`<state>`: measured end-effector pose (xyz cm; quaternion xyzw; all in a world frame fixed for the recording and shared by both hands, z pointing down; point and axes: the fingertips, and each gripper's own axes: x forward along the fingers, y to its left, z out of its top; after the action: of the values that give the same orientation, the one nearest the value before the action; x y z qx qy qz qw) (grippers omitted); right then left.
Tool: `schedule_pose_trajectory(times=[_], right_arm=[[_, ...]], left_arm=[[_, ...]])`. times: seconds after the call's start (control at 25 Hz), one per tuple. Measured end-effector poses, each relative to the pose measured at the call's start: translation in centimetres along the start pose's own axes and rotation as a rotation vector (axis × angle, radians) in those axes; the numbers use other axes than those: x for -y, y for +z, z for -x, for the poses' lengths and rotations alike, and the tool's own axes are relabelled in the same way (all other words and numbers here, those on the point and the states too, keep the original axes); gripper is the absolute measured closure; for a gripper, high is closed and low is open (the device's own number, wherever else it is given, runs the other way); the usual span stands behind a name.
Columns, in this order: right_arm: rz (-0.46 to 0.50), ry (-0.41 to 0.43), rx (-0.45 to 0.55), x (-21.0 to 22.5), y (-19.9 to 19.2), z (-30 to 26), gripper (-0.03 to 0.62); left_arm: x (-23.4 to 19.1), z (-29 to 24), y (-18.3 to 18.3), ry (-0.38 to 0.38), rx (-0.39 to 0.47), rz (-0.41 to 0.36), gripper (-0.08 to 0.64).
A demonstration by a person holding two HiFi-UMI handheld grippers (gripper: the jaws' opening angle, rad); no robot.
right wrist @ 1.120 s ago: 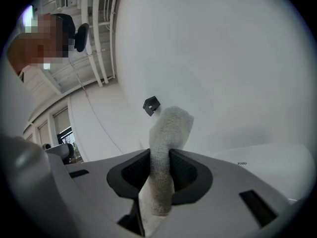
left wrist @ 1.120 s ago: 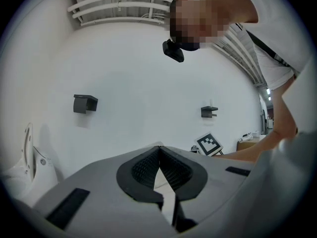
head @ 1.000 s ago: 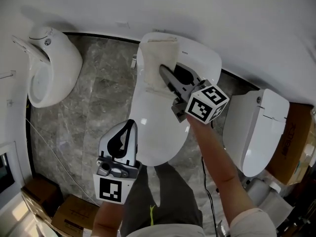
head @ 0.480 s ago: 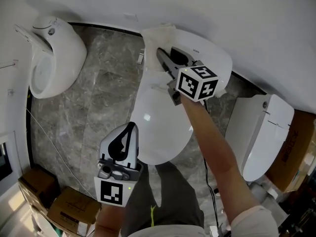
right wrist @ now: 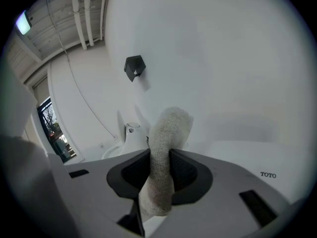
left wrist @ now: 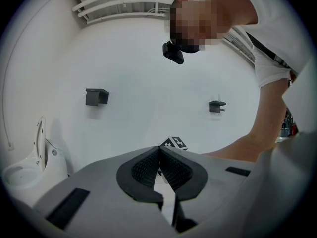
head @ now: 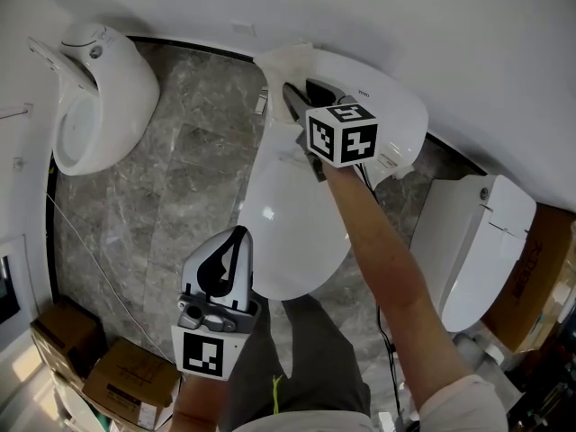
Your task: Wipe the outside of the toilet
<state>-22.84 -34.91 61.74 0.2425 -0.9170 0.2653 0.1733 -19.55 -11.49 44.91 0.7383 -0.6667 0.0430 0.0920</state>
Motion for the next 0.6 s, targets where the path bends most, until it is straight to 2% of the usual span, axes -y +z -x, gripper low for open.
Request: schedule_pose_trajectory(times=[0.28,0.6], right_arm=[[0.068,-0.034,-0.061,1.1,-0.9,0.9,0.476],[0.053,-0.118,-0.050,5.2,-2.3,5.9,0.476]], left_arm=[[0.7,-0.3,0.8,-0.032,0.018,0.001,0.541],[2.0,-0.7,1.1,-0.070,0.026,0.007,0.541]])
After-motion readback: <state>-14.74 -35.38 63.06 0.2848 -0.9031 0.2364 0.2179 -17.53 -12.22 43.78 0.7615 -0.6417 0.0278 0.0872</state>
